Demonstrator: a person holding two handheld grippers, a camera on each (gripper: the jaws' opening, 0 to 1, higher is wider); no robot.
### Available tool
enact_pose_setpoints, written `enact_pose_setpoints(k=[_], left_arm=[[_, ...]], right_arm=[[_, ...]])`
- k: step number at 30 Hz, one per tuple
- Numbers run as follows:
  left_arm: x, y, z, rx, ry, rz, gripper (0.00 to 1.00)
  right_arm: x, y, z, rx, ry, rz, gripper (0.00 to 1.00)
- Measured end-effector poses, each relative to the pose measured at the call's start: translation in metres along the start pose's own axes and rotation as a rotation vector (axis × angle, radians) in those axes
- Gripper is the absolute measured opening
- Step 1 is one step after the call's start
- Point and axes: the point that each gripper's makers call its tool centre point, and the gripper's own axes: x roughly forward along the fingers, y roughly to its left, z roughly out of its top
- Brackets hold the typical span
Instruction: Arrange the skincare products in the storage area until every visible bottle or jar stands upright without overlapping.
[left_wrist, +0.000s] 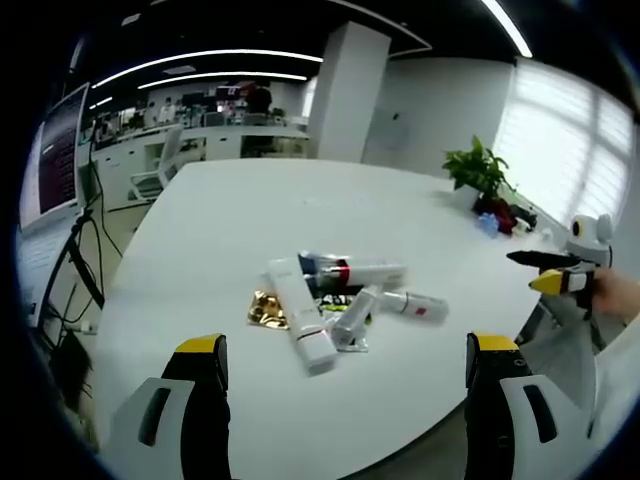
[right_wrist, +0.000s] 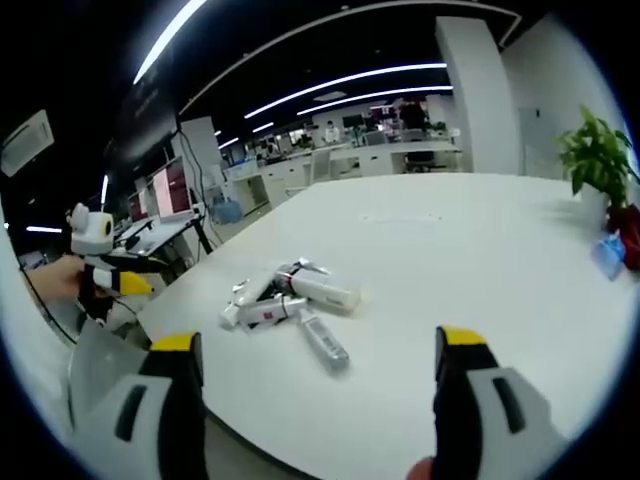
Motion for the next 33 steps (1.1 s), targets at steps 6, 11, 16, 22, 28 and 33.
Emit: enact_pose_setpoints(k=[6,11,16,22,28,33], left_arm=[[0.002,0.000,0.000,0.006,0.004,-0.006,0.97],[0.005,-0.001,-0.002,0.007,0.009,-0.011,0.97],[0.006,-0.001,-0.004,0.008,0.018,-0.015,0.97],[0.009,-0.001,-0.007,0.004,0.026,-0.021,0.97],[0.011,-0.003,-0.008,0.007,0.031,-0.028,0.97],[0.012,-0.003,-0.010,0.009,0.038,-0.031,0.96]], right_arm=[[0.007,-0.004,0.001,-0.017,0.016,0.008,0.96],[0.015,-0.009,0.002,-0.037,0.035,0.018,0.95],[0.023,-0.011,0.005,-0.060,0.046,0.031,0.93],[0.038,-0.014,0.004,-0.080,0.074,0.055,0.90],[0.049,-0.015,0.005,-0.100,0.093,0.077,0.88],[0.060,-0.017,0.011,-0.133,0.111,0.100,0.85]])
